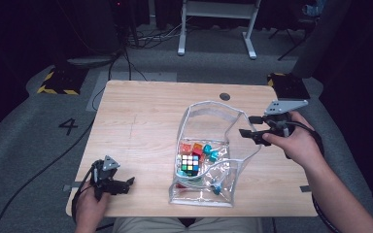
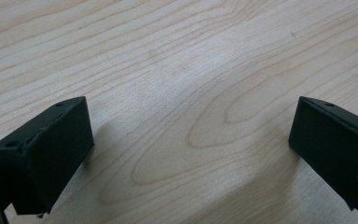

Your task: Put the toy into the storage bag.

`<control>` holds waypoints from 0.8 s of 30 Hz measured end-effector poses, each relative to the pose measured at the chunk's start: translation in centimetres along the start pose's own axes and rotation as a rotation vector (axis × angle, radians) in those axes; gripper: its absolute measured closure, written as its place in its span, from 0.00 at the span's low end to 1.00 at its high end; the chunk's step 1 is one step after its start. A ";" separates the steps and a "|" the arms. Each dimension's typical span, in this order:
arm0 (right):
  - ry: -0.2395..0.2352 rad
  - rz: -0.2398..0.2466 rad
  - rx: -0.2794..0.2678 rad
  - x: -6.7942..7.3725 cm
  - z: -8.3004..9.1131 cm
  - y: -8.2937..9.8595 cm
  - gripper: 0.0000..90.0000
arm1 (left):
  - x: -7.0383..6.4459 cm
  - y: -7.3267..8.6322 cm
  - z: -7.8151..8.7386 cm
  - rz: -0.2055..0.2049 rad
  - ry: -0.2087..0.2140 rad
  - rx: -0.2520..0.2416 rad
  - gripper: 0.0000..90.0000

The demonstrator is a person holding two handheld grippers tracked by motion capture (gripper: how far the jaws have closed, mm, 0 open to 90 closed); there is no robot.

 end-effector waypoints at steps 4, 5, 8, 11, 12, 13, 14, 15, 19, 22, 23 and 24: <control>0.060 -0.041 -0.001 -1.7 0.9 1.6 0.43 | 0.1 0.0 0.0 -0.010 0.008 0.000 0.00; 0.078 -0.052 0.000 -2.1 1.1 2.1 0.43 | 0.1 0.0 0.0 -0.014 0.011 0.000 0.00; 0.110 -0.094 -0.003 -3.1 1.5 3.5 0.43 | 0.3 0.1 0.1 -0.031 0.032 0.000 0.00; 0.127 -0.143 -0.024 -3.9 2.0 4.9 0.39 | 0.3 0.1 0.1 -0.039 0.034 0.002 0.00; 0.131 -0.163 -0.035 -4.1 2.1 5.3 0.39 | 0.3 0.1 0.1 -0.038 0.033 0.001 0.00; 0.130 -0.179 -0.057 -4.2 2.2 5.7 0.39 | 0.3 0.1 0.1 -0.038 0.033 0.001 0.00; 0.127 -0.189 -0.072 -4.3 2.4 5.9 0.39 | 0.3 0.1 0.1 -0.038 0.033 0.001 0.00; 0.129 -0.207 -0.097 -4.3 2.6 6.1 0.40 | 0.3 0.1 0.1 -0.038 0.033 0.001 0.00; 0.152 -0.219 -0.116 -4.7 3.5 7.5 0.41 | 0.3 0.1 0.1 -0.038 0.033 0.001 0.00; 0.183 -0.229 -0.083 -5.2 3.5 9.3 0.41 | 0.3 0.1 0.1 -0.038 0.033 0.001 0.00; 0.192 -0.234 -0.069 -5.4 3.5 9.9 0.41 | 0.3 0.1 0.1 -0.038 0.033 0.001 0.00; 0.196 -0.248 -0.059 -5.5 3.4 10.6 0.41 | 0.3 0.1 0.1 -0.038 0.033 0.001 0.00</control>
Point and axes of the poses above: each handheld gripper's, and its own axes: z roughly backward along the jaws, y roughly out of its underside, x roughly to its left, the point moved 4 cm from there along -z, roughly forward along the jaws, and after that the axes turned 5 degrees about -x, right-handed, at the moved point
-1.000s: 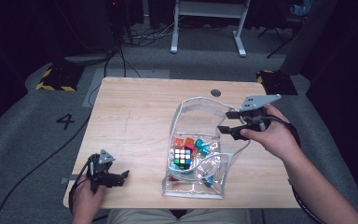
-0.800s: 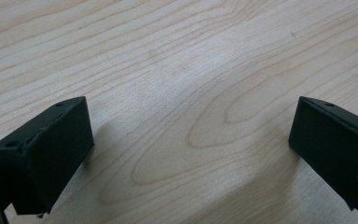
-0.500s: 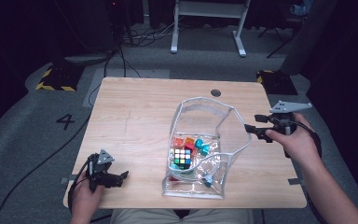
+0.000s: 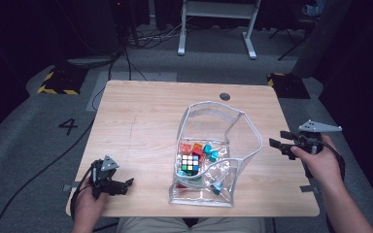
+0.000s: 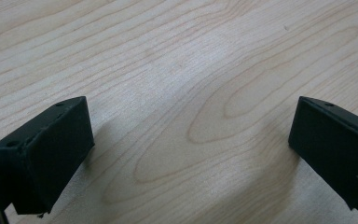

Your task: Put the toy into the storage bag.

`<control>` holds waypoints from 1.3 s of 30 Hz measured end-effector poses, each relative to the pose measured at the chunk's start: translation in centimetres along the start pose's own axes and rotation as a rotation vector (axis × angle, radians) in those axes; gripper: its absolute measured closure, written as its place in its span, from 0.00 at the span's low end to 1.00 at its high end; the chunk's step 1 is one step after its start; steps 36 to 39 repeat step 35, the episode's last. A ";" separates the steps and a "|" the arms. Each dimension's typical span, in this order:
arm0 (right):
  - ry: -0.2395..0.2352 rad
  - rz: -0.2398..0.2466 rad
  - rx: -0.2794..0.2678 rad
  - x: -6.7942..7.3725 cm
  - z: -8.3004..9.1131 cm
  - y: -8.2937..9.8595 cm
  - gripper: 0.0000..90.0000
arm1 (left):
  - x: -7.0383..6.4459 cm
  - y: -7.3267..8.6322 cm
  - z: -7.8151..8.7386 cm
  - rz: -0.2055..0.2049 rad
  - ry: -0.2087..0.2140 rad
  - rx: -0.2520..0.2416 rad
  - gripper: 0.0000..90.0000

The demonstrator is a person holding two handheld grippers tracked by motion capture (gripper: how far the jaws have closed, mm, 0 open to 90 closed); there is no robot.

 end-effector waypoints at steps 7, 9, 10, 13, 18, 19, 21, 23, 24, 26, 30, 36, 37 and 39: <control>0.048 -0.036 0.064 -1.6 -0.4 4.5 0.40 | 0.2 0.1 0.1 -0.018 0.022 0.002 0.00; 0.053 -0.051 0.077 -1.9 -0.6 5.7 0.40 | 0.2 0.1 0.1 -0.023 0.029 0.004 0.00; 0.063 -0.051 0.087 -2.0 -0.6 6.4 0.40 | 0.3 0.1 0.1 -0.032 0.033 0.000 0.00; 0.103 -0.031 0.123 -2.3 -0.8 8.5 0.39 | 0.3 0.2 0.2 -0.035 0.037 0.000 0.00; 0.117 -0.028 0.157 -2.0 -1.2 11.4 0.38 | 0.4 0.2 0.2 -0.037 0.037 0.002 0.00; 0.106 -0.038 0.163 -1.7 -1.3 12.0 0.38 | 0.3 0.2 0.2 -0.035 0.037 0.000 0.00; 0.100 -0.031 0.182 -1.5 -1.6 12.7 0.38 | 0.3 0.2 0.2 -0.035 0.037 0.000 0.00; 0.103 -0.005 0.177 -1.3 -1.7 13.1 0.35 | 0.3 0.2 0.2 -0.035 0.036 0.000 0.00; 0.106 -0.003 0.172 -1.2 -1.7 13.1 0.35 | 0.3 0.2 0.2 -0.035 0.037 0.000 0.00; 0.105 0.014 0.154 -1.2 -1.8 13.3 0.30 | 0.3 0.2 0.2 -0.036 0.037 0.000 0.00; 0.099 0.028 0.117 -1.2 -2.0 13.6 0.24 | 0.3 0.2 0.2 -0.034 0.036 0.000 0.00; 0.100 0.029 0.115 -1.2 -2.2 13.5 0.24 | 0.3 0.2 0.2 -0.033 0.033 0.000 0.00; 0.100 0.029 0.115 -1.2 -2.2 13.5 0.24 | 0.3 0.2 0.2 -0.033 0.033 0.000 0.00; 0.100 0.029 0.115 -1.2 -2.2 13.5 0.24 | 0.3 0.2 0.2 -0.033 0.033 0.000 0.00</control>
Point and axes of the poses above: each handheld gripper's, and its own axes: z roughly backward along the jaws, y roughly out of its underside, x roughly to its left, the point moved 4 cm from there along -z, roughly forward along the jaws, and after that the axes turned 5 degrees about -x, right-handed, at the moved point
